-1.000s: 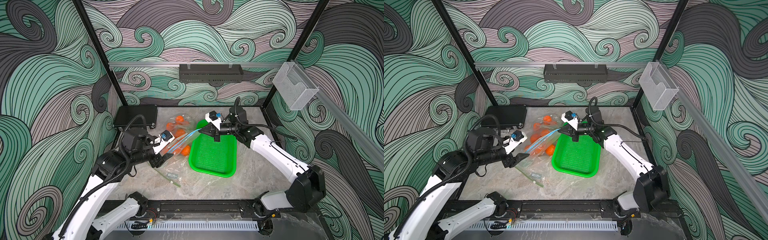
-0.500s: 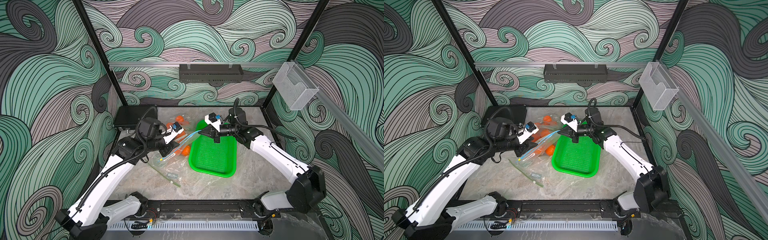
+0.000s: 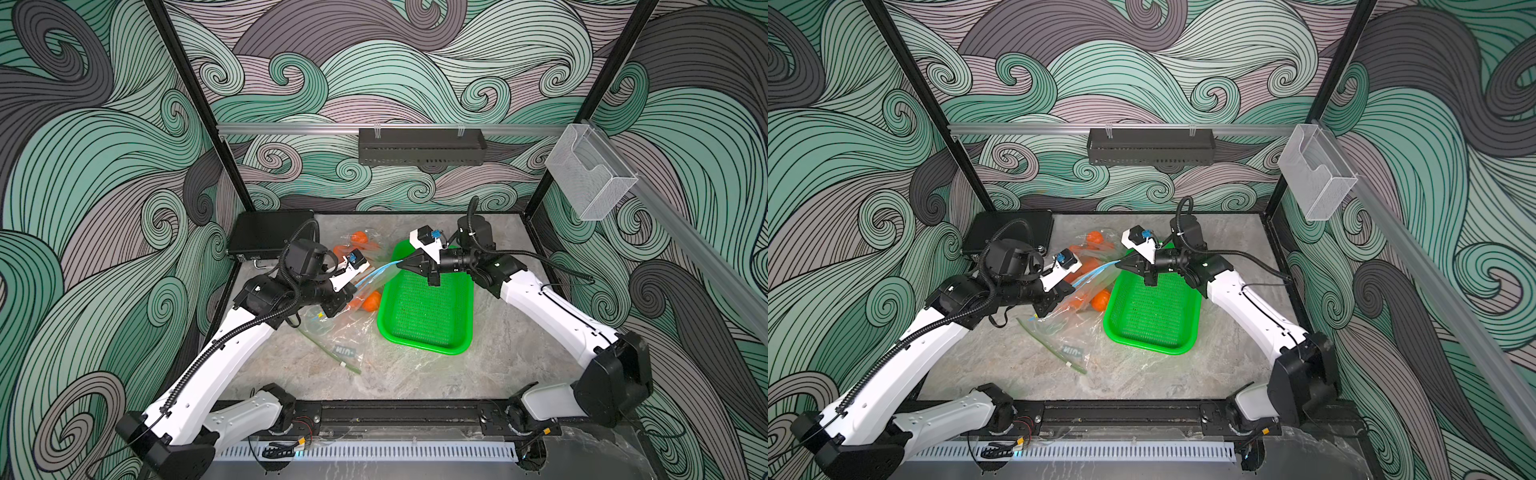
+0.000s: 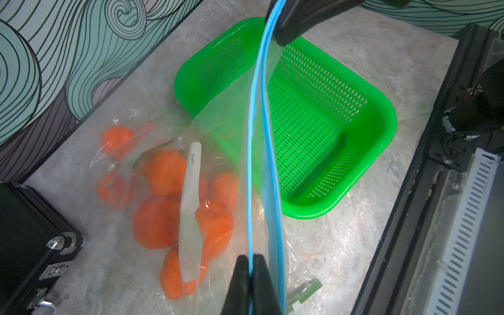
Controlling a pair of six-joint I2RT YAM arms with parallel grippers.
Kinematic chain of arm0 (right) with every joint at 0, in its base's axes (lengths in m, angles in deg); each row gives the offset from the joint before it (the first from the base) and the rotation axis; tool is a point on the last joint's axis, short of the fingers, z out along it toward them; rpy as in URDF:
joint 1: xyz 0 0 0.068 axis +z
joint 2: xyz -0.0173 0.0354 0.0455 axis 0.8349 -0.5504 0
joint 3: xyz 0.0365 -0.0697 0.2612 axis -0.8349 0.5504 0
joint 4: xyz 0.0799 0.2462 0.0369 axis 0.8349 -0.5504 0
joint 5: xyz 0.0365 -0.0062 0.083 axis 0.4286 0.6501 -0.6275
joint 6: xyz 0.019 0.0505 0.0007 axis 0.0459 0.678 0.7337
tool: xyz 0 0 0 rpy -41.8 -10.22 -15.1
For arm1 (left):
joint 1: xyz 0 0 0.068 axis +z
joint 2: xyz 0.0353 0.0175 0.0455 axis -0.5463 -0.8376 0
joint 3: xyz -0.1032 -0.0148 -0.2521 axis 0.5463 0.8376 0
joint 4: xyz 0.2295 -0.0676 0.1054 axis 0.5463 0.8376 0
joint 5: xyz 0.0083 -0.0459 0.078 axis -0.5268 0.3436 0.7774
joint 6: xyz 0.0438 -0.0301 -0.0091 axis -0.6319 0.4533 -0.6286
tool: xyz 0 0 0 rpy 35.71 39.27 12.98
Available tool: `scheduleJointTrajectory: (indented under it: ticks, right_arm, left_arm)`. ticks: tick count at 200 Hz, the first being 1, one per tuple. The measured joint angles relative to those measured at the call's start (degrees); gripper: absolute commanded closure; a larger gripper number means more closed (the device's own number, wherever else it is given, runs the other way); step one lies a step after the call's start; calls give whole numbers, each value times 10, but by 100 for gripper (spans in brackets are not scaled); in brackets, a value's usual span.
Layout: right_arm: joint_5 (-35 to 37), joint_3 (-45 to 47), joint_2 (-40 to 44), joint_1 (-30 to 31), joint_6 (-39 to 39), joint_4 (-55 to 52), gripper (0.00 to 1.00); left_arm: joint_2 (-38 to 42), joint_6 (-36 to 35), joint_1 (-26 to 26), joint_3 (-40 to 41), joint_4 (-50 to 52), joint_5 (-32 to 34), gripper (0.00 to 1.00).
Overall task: Open the zip-top bag and take out the orange
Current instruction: Open the zipper food storage bag.
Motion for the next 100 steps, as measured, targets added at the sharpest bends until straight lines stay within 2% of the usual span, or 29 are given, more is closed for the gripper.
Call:
scheduleJointTrajectory:
  ticks: [28,45,57,71,83,100]
  right_arm:
    - [56,2,14,0,57,10,45]
    - [93,9,38,-2,120,15,24]
    - [108,17,60,-6,157,28,17]
    - [126,43,98,-12,224,58,1]
    - [148,72,134,-17,267,90,1]
    - [174,121,189,-20,337,139,14]
  left_arm:
    - [7,12,0,9,-26,0,100]
    - [21,20,0,24,-46,5,100]
    - [33,30,0,31,-56,14,100]
    - [42,44,0,32,-66,23,100]
    - [46,57,0,32,-74,25,100]
    - [47,82,0,32,-78,25,100]
